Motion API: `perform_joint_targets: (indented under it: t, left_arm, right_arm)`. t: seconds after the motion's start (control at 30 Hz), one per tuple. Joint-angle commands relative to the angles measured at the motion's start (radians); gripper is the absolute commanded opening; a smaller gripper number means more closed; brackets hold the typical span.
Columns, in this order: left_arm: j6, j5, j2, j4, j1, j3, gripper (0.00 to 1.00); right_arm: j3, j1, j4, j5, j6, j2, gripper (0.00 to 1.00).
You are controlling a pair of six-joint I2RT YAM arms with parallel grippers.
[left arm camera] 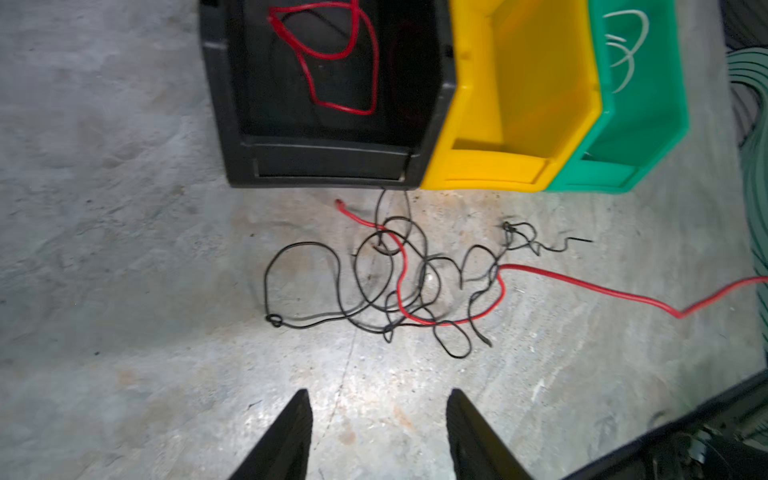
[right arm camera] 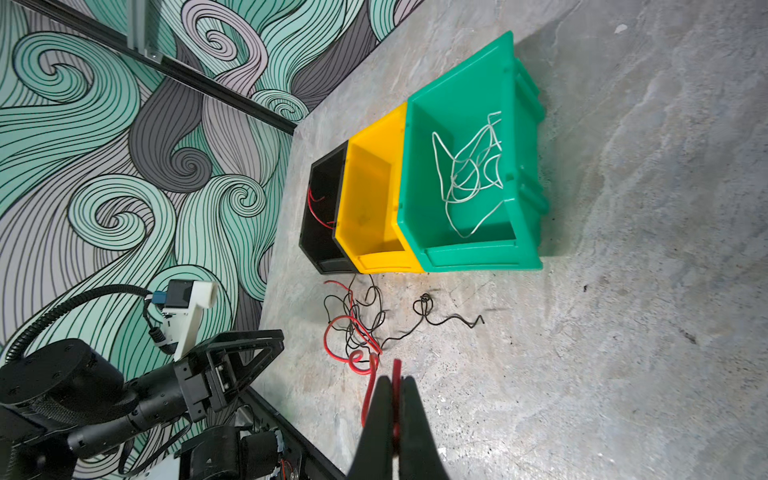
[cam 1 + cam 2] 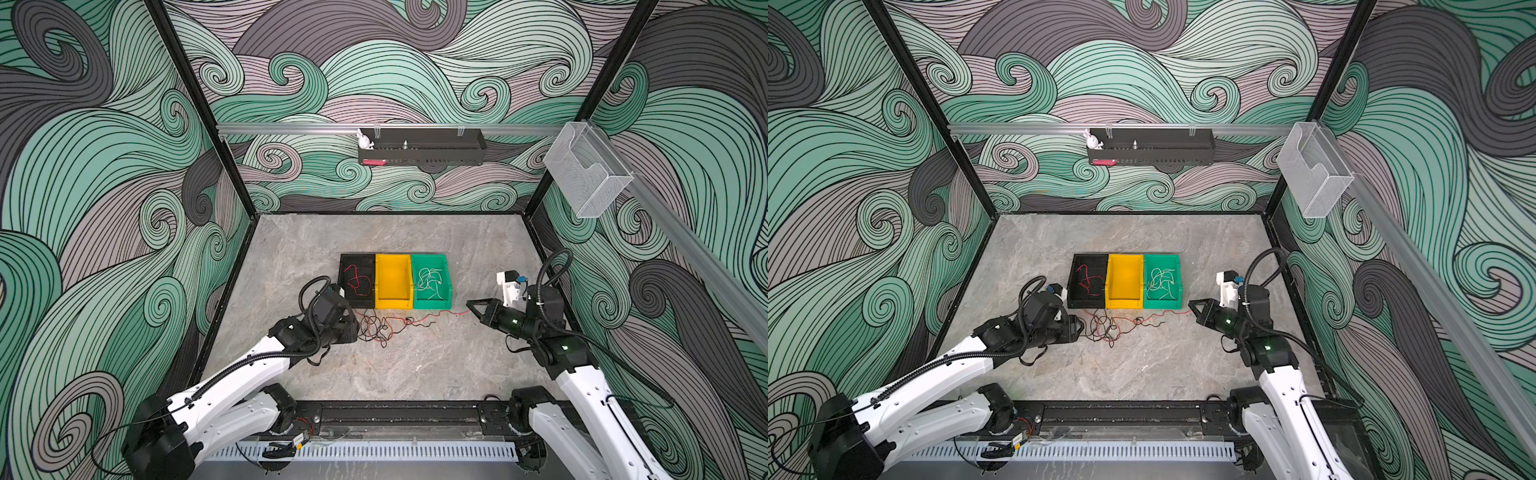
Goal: Untangle the cables
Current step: 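Hold the red wire with the right gripper while the left gripper reaches toward the bins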
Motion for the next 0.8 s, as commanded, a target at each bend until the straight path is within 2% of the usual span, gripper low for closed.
perform_joint_targets:
  t: [0.0,0.2,0.33,0.6,0.77]
  left_arm:
    - [0.107,0.097,0.015,0.139,-0.056,0.032,0.56]
    - [0.255,0.011,0.162,0.179,-0.179,0.103,0.56]
    - [0.351,-0.059,0.194,0.281,-0.24,0.101,0.57]
    - [0.546,-0.135,0.255,0.355,-0.265,0.1,0.56]
    - [0.567,-0.233,0.292,0.358,-0.266,0.112,0.55]
  right_arm:
    - [0.026,0.008,-0.01,-0.061,-0.004,-0.003,0.03]
    - [0.05,0.025,-0.028,-0.08,-0.005,-0.018,0.03]
    - [0.05,0.036,-0.024,-0.092,0.009,-0.028,0.03]
    - [0.028,0.06,0.02,-0.115,0.051,-0.032,0.04]
    - [0.031,0.068,0.022,-0.118,0.06,-0.041,0.04]
